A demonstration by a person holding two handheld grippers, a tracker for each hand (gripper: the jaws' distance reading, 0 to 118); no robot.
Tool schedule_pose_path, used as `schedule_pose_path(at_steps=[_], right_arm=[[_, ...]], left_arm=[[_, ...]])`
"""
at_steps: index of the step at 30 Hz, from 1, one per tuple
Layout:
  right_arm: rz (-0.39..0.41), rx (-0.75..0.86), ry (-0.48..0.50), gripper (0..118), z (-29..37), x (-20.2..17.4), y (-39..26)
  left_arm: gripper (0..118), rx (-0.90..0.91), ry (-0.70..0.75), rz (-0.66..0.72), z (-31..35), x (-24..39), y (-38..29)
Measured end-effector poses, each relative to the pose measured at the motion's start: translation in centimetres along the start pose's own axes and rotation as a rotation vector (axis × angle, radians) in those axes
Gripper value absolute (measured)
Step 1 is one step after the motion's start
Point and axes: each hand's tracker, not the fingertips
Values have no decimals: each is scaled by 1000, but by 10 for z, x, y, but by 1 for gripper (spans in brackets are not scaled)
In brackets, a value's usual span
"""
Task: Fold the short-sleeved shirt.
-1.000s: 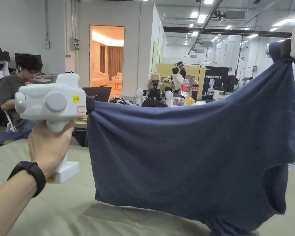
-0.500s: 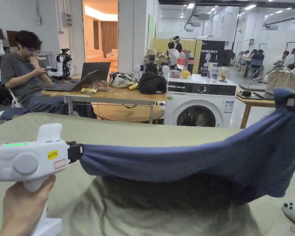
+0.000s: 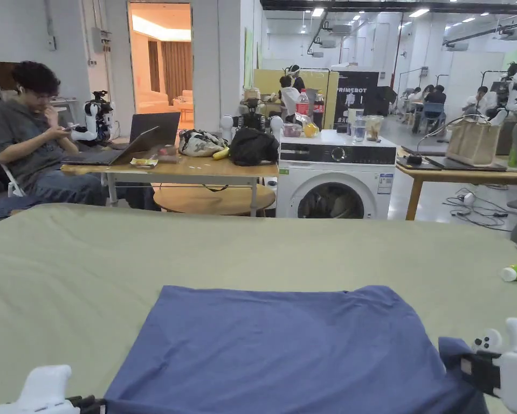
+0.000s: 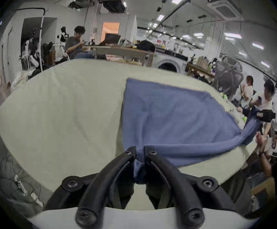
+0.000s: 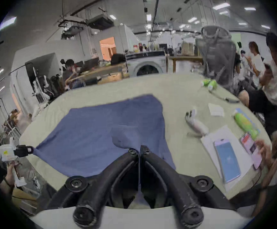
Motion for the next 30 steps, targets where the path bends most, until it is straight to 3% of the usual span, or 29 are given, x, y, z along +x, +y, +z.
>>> schedule_pose_path(at_steps=[1, 7, 11, 17, 19, 22, 23, 24, 26, 30], right_arm=[[0, -4, -13, 71, -5, 2, -8], [-95, 51, -4, 71, -9, 15, -25], [-47, 172, -13, 72, 1, -1, -12], [68, 305, -4, 71, 16, -51, -10], [83, 326, -4, 63, 17, -65, -16], [135, 368, -12, 26, 13, -83, -23], [162, 377, -29, 14, 12, -90, -25], [175, 379, -37, 9, 10, -94, -27], [175, 370, -37, 0, 4, -100, -30], [170, 361, -70, 0, -6, -105, -38]], left_arm=[[68, -13, 2, -6, -5, -3, -3], [69, 72, 8, -12, 6, 1, 14], [69, 242, 15, -87, 27, 30, 48], [68, 402, -44, -90, 47, 70, 77], [59, 418, -40, -104, 50, 82, 82], [29, 465, -2, -167, 53, 100, 81], [13, 464, 0, -199, 53, 106, 81], [0, 466, 3, -224, 52, 110, 80], [0, 461, 8, -257, 51, 118, 76], [0, 465, -17, -234, 53, 120, 71]])
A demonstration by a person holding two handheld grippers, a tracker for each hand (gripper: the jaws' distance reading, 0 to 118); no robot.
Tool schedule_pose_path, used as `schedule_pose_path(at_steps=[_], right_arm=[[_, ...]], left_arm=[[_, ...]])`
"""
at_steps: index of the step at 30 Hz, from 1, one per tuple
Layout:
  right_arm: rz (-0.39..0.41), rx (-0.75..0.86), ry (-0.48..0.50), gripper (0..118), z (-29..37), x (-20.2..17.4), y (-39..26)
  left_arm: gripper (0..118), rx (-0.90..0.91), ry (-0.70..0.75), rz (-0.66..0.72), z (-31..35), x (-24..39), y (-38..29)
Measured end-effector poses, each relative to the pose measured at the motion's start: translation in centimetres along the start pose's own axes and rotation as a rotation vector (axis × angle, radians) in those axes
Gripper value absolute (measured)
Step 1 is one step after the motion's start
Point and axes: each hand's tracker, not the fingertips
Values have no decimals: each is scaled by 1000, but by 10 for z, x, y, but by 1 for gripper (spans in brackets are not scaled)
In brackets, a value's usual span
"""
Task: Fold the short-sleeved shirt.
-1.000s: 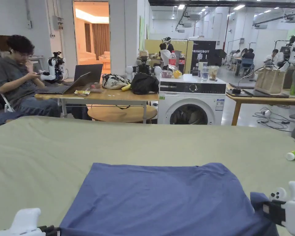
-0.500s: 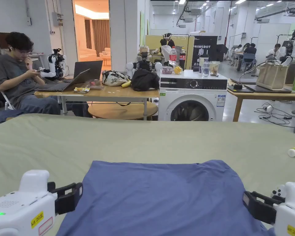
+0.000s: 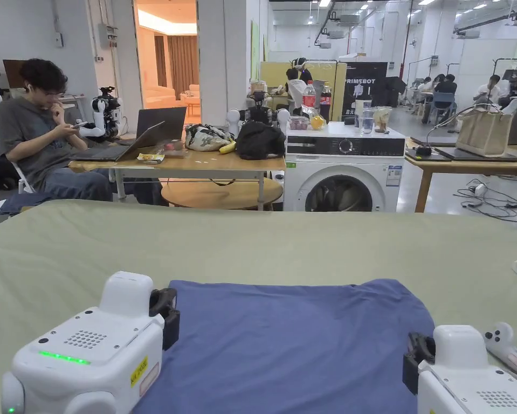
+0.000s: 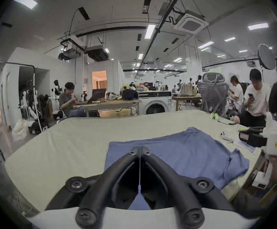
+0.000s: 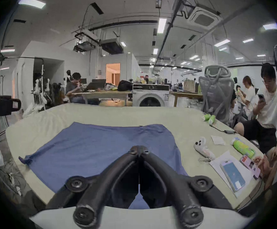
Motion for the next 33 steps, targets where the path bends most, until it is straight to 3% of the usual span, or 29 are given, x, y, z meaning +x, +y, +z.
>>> schedule_pose_path(at_steps=[10, 13, 14, 17, 22, 23, 26, 32, 33], right_arm=[[17, -34, 18, 0, 5, 6, 0], [15, -40, 37, 0, 14, 11, -1], [11, -45, 41, 0, 17, 13, -3], [-9, -72, 43, 0, 25, 17, -10], [-49, -122, 60, 0, 29, 21, -14], [-51, -125, 60, 0, 30, 21, -13], [-56, -132, 46, 0, 31, 28, -10], [-57, -160, -16, 0, 42, 54, -2], [-58, -166, -23, 5, 44, 60, 0]], left_arm=[[2, -39, -19, 58, 11, -31, 6], [56, -161, -80, 135, 8, -63, -18], [66, -179, -69, 118, 8, -71, -28], [66, -335, 4, 63, 7, -86, -67], [66, -493, -5, 116, -5, -94, -118], [60, -514, 7, 120, -8, -94, -122], [17, -579, 7, 163, -22, -98, -136], [6, -600, 0, 153, -35, -91, -148], [6, -602, -4, 145, -36, -91, -148]])
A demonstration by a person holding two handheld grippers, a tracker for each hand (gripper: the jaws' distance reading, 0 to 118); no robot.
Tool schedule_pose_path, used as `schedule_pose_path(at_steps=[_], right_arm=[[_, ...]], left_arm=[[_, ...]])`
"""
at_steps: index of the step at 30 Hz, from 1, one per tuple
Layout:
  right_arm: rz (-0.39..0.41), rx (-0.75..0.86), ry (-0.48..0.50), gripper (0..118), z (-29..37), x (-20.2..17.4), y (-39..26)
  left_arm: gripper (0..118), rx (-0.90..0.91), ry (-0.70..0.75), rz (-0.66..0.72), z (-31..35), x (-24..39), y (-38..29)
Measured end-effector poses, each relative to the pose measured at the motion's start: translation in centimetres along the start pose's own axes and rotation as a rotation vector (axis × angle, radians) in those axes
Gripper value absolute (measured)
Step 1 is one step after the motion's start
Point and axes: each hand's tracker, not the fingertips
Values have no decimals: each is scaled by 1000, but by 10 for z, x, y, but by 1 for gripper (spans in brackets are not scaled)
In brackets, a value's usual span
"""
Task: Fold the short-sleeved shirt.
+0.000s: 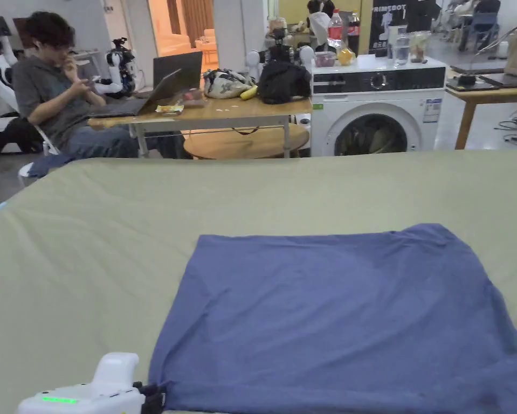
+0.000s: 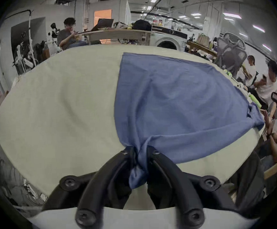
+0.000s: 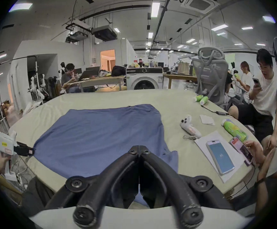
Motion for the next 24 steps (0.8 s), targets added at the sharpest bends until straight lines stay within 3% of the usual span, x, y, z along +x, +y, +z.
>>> schedule_pose_path(at_steps=[2, 3, 4, 5, 13, 14, 16, 19, 20, 24], right_arm=[[-13, -19, -5, 51, 2, 18, 0], [-19, -41, -1, 61, 3, 24, 1], [-27, -95, 17, 61, 1, 34, 0], [-38, -145, 33, 79, -3, 44, -2], [-105, -524, 115, 76, -51, 75, -38], [-111, -553, 129, 68, -56, 75, -41], [-108, -571, 132, 41, -69, 75, -49], [-87, -601, 135, 23, -84, 73, -58], [-49, -596, 119, 7, -85, 73, -57], [-76, -563, 166, 6, -77, 75, -47]], left_arm=[[6, -19, -9, 7, 0, 1, 2], [6, -27, -12, 9, -1, 0, 3], [6, -35, -18, 11, -2, -2, 5], [6, -43, -21, 13, -2, -2, 6], [6, -54, 0, -11, 4, 12, 6], [6, -55, 1, -11, 4, 10, 6], [6, -58, 0, -3, 4, 11, 6], [6, -59, 0, 2, 6, 11, 7], [6, -60, 0, 4, 6, 12, 7], [5, -43, -8, 30, 12, 10, 7]])
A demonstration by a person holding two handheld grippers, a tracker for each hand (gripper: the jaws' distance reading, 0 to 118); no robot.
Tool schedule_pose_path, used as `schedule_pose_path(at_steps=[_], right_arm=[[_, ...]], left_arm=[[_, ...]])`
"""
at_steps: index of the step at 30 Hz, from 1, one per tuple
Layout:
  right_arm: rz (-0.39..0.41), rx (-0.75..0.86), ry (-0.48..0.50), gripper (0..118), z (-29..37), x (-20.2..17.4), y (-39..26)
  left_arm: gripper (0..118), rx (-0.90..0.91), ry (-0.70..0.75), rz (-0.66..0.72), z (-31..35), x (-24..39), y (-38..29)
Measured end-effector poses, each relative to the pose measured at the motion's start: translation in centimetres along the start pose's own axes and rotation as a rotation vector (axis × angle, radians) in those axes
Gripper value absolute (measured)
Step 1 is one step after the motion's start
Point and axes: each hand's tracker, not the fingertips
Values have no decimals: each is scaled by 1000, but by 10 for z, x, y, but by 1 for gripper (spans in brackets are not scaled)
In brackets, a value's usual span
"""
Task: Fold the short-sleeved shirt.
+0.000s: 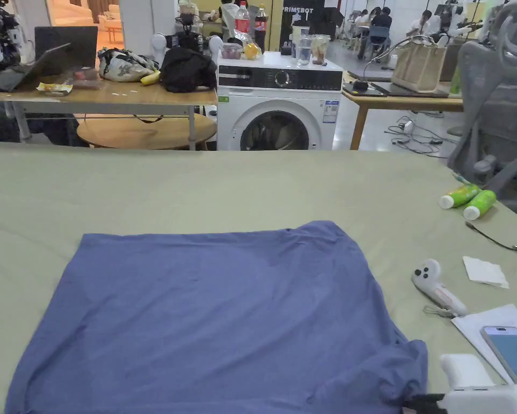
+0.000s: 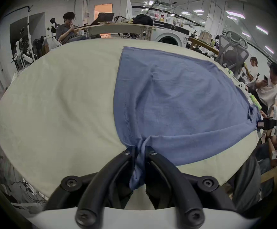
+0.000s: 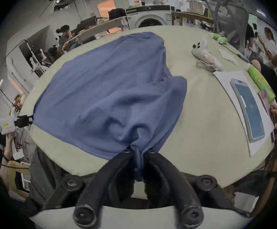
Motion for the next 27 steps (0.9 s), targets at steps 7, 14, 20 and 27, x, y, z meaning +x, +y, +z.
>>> schedule_pose_path(at_steps=[7, 14, 20, 27], right_arm=[[-6, 145, 5, 6, 13, -7, 59], [-39, 213, -64, 6, -55, -12, 165], [-5, 218, -120, 39, -107, -14, 197], [-5, 318, -159, 68, -104, -11, 190]], left_arm=[[5, 205, -40, -2, 30, 7, 80], [5, 162, 4, 49, -58, -8, 189], [36, 115, 64, 83, -116, -7, 204], [63, 207, 47, 83, -113, -6, 200]])
